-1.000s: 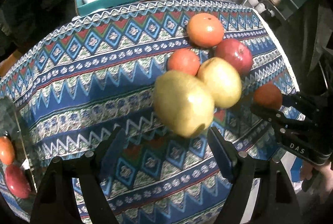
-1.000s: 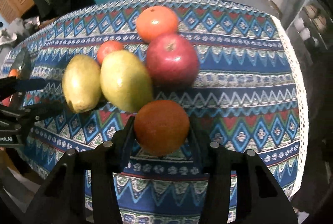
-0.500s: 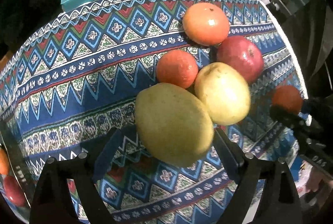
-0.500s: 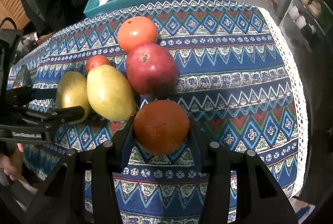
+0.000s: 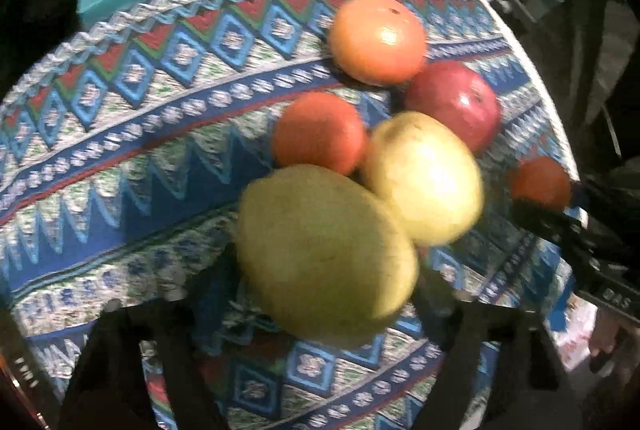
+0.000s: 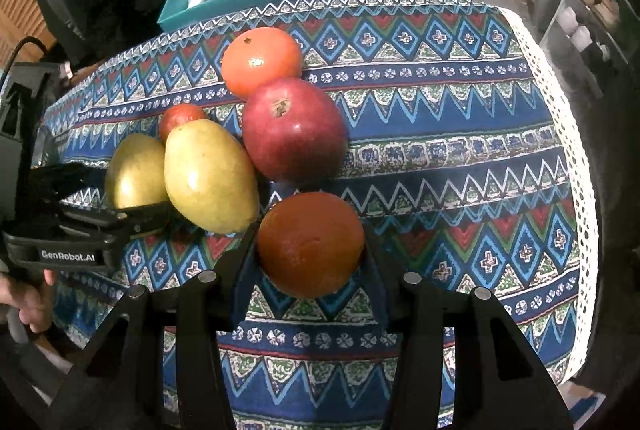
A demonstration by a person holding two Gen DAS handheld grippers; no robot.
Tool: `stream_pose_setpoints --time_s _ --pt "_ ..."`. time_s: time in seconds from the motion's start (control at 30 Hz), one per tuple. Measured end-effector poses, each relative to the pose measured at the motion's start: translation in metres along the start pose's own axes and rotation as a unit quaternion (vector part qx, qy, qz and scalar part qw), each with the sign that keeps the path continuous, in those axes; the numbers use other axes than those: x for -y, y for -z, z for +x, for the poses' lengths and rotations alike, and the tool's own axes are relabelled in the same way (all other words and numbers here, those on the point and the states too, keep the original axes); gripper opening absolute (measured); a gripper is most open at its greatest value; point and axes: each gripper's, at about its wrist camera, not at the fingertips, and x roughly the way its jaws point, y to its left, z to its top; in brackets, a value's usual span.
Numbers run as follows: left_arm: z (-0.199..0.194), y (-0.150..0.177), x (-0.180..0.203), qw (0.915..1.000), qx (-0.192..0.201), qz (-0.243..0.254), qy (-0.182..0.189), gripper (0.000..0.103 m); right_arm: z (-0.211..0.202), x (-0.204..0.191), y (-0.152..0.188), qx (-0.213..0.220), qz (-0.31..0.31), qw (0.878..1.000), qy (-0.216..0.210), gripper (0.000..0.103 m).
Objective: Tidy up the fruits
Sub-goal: 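Grasp the large yellow pear with the left tool while the right tool grasps an orange, then lift the pear with the left tool while the right tool lifts the orange toward the plate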
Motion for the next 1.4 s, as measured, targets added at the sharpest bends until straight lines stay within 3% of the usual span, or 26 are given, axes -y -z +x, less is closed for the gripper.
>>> stream_pose_setpoints --time_s 0.4,1.4 --pt "-0.017 0.021 0.01 0.9984 0.021 0.035 -0.039 0.076 -0.01 -0.01 -0.003 0.019 -0.02 1.0 0.008 0.047" --pt "-0.15 0.059 -0.006 0.9916 0.122 0.004 -0.041 0.076 -0.096 -0.058 -0.02 0.102 -0.049 0.994 -0.007 0.047"
